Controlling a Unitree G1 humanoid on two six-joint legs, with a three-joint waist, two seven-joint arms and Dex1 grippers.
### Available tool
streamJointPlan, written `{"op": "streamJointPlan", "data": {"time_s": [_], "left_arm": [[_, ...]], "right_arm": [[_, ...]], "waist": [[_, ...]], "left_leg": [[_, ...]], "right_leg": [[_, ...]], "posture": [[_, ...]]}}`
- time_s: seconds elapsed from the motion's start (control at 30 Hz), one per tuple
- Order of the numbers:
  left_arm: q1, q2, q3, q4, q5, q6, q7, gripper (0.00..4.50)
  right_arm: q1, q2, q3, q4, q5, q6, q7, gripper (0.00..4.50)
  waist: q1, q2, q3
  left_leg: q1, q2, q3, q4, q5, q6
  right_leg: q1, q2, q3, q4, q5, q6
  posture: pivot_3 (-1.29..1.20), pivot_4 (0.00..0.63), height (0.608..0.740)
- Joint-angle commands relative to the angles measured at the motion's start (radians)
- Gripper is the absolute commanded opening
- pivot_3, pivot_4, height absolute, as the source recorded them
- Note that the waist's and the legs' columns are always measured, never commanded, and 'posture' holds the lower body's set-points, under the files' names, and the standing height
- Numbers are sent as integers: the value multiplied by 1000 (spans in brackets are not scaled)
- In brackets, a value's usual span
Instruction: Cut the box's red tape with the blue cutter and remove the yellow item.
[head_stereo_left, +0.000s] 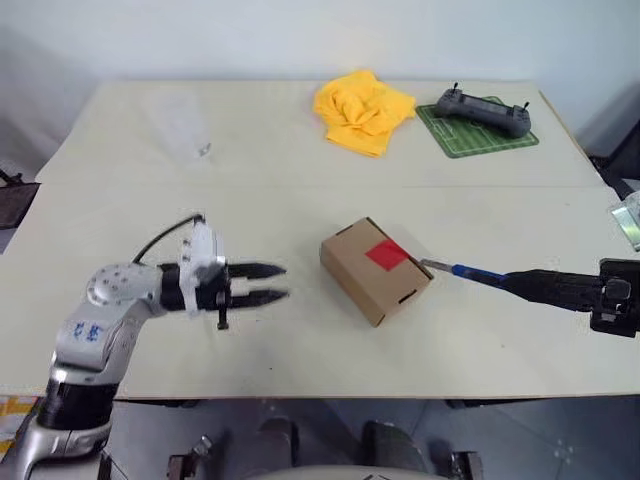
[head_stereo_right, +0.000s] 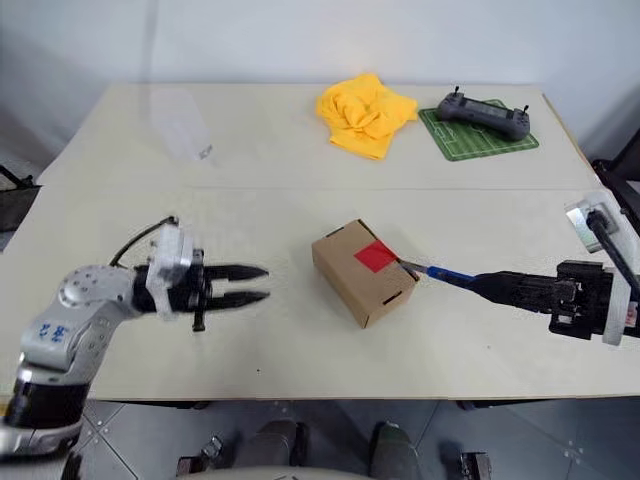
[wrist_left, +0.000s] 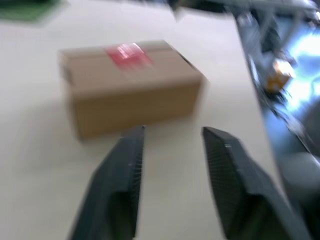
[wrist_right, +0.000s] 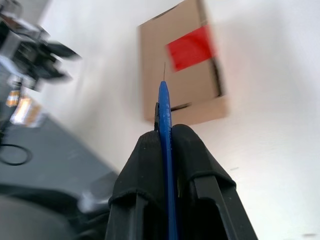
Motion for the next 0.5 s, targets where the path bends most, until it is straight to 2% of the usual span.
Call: {"op": "streamJointPlan", "data": {"time_s": [0.03,0.1,0.13,0.27,0.4,0.5], "left_arm": [[-140,-66,-78,45,-3,18,15,675],[-207,-89,-137,94,46,11,13,90],[-237,-98,-159,122,69,10,19,0],[-340,-126,-270,224,186,-4,46,0],[-389,-186,-326,281,274,22,142,0],[-397,-215,-332,281,290,53,171,0]], "right_arm": [[-56,14,9,-45,-7,-101,-60,73],[-116,-1,85,-44,52,-174,-132,73],[-144,-17,126,-44,79,-197,-161,73],[-342,-70,367,-61,46,-235,-236,73],[-634,18,606,-9,-46,-202,-293,73],[-775,82,707,32,-108,-147,-325,73]], "waist": [[-1,0,0],[-7,0,0],[-10,0,0],[-31,1,0],[-34,1,1],[-30,0,1]], "left_leg": [[0,-1,0,0,0,0],[0,-1,1,0,0,0],[0,-1,1,0,0,0],[0,0,1,-2,1,-1],[0,2,1,-2,1,-1],[-1,2,0,-2,1,-1]], "right_leg": [[0,0,1,0,0,0],[-1,-1,1,1,0,1],[-1,0,1,0,0,1],[-2,1,0,1,0,1],[-3,2,0,0,0,1],[-5,1,1,1,0,1]], "posture": [[0,150,740],[0,150,740],[0,150,740],[0,150,740],[0,150,740],[0,150,740]]}}
